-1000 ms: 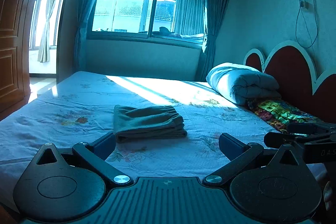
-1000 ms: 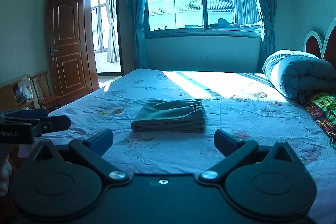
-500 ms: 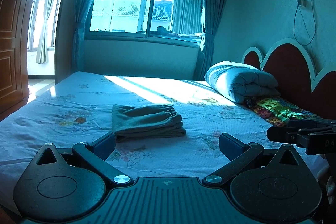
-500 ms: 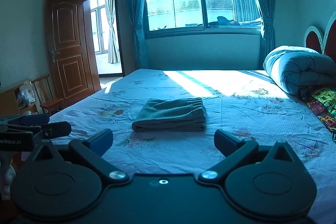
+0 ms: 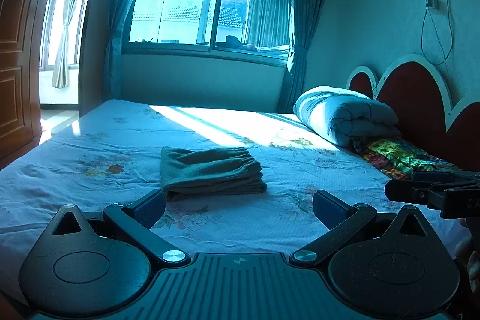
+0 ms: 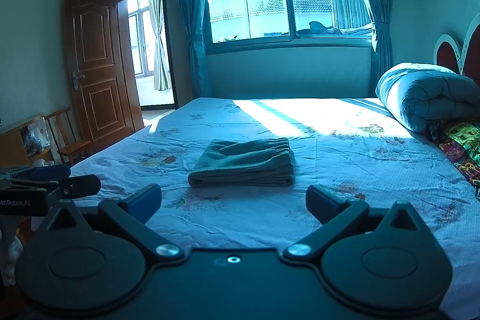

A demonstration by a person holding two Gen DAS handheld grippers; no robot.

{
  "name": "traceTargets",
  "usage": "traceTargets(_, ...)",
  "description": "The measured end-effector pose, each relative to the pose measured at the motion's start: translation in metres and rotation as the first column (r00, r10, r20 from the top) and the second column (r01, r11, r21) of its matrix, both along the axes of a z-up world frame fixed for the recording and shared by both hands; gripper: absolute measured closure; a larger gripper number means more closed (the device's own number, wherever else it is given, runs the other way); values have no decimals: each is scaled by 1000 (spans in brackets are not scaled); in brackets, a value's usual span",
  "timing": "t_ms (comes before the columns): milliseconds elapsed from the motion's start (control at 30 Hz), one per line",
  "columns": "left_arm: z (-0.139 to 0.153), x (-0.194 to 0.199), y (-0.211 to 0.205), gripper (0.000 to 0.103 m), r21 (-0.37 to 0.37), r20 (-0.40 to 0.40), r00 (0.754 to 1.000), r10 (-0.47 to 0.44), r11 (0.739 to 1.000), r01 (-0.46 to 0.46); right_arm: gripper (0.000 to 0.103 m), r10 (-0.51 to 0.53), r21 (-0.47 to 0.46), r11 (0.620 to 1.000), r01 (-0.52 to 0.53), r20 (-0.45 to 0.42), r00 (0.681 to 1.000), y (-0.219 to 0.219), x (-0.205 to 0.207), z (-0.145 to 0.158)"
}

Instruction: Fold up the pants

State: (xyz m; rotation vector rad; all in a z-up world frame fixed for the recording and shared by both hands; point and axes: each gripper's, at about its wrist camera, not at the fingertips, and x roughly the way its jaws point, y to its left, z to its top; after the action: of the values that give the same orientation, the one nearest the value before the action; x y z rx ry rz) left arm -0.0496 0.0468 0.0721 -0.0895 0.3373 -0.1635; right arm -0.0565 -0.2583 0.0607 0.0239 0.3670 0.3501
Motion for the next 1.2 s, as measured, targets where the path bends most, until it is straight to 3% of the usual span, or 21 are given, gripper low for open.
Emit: traceTargets(1200,0,-5,-12,0,27,28,999,-30,999,30,6,2,2,1000,-2,8,1000,1,-3,2)
